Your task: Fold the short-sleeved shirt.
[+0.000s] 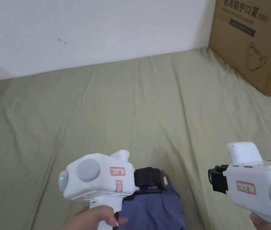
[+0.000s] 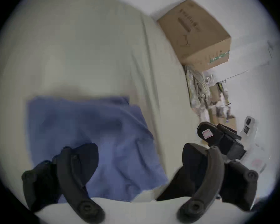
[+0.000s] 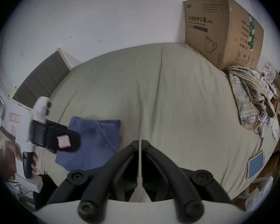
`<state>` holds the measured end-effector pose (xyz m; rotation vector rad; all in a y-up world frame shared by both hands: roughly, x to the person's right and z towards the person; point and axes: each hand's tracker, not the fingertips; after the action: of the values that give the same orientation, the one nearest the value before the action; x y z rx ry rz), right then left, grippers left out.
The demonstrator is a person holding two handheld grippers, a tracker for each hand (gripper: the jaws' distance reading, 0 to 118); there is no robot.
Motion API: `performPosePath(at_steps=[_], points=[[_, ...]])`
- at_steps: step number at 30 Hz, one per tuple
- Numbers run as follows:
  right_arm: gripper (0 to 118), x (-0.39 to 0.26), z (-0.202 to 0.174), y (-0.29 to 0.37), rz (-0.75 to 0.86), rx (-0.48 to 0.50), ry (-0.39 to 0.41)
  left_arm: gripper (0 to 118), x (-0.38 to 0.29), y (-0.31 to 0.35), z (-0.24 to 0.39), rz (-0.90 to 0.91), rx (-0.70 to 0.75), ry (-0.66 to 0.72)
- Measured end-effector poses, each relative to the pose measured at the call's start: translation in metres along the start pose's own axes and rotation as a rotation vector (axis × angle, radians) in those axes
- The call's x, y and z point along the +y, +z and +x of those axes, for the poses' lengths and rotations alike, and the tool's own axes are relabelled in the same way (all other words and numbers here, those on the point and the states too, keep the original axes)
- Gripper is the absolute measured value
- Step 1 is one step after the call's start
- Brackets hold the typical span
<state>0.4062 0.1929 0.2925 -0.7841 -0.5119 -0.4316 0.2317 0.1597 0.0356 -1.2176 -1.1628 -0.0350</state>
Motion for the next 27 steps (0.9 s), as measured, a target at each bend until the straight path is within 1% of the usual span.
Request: performPosePath(at_steps=[1, 2, 3, 4, 5, 6, 8, 10, 13, 15, 16, 17, 18, 20, 23, 24, 27], points=[[4, 0.000, 0.001, 0.000, 0.004, 0.003, -0.006, 94, -0.001, 0.013, 0.001, 0.047, 0.001, -0.044], [4, -0.001, 0.002, 0.001, 0.009, 0.006, -0.014, 74, 0.000, 0.029, 0.003, 0.075, 0.005, -0.097], [4, -0.002, 0.003, 0.001, 0.015, 0.007, -0.020, 46, 0.000, 0.038, 0.004, 0.099, 0.023, -0.132], [4, -0.003, 0.004, 0.002, 0.018, 0.007, -0.024, 4, -0.001, 0.042, 0.006, 0.101, 0.053, -0.143], [4, -0.004, 0.005, 0.002, 0.020, 0.005, -0.027, 0, -0.002, 0.044, 0.008, 0.099, 0.071, -0.150], [4, -0.006, 0.006, 0.002, 0.020, 0.003, -0.030, 0, -0.002, 0.043, 0.009, 0.092, 0.049, -0.137], [4, -0.008, 0.009, 0.000, 0.015, -0.002, -0.035, 0, -0.003, 0.028, 0.008, 0.004, -0.049, -0.120], [4, -0.010, 0.013, 0.000, 0.013, -0.008, -0.041, 0, -0.004, 0.005, 0.011, -0.058, -0.053, -0.090], [4, -0.012, 0.019, 0.002, 0.013, -0.021, -0.059, 0, -0.011, -0.041, 0.010, -0.201, -0.115, -0.028], [4, -0.013, 0.023, 0.003, 0.014, -0.027, -0.069, 0, -0.018, -0.075, 0.009, -0.279, -0.114, 0.040], [4, -0.014, 0.025, 0.003, 0.015, -0.033, -0.072, 0, -0.022, -0.090, 0.007, -0.306, -0.085, 0.066], [4, -0.014, 0.026, 0.004, 0.013, -0.040, -0.074, 0, -0.027, -0.105, 0.004, -0.329, -0.052, 0.067], [4, -0.015, 0.028, 0.004, 0.011, -0.043, -0.076, 0, -0.033, -0.118, 0.001, -0.347, -0.065, 0.072], [4, -0.014, 0.029, 0.005, 0.005, -0.046, -0.078, 0, -0.037, -0.118, 0.001, -0.292, -0.135, 0.093], [4, -0.011, 0.027, 0.013, 0.019, -0.052, -0.059, 0, -0.033, -0.100, 0.008, -0.294, -0.125, 0.050], [4, -0.008, 0.027, 0.017, 0.027, -0.050, -0.063, 0, -0.031, -0.086, 0.010, -0.274, -0.130, 0.029], [4, -0.001, 0.028, 0.026, 0.061, -0.020, -0.115, 0, -0.025, -0.026, 0.009, -0.071, -0.140, -0.029]])
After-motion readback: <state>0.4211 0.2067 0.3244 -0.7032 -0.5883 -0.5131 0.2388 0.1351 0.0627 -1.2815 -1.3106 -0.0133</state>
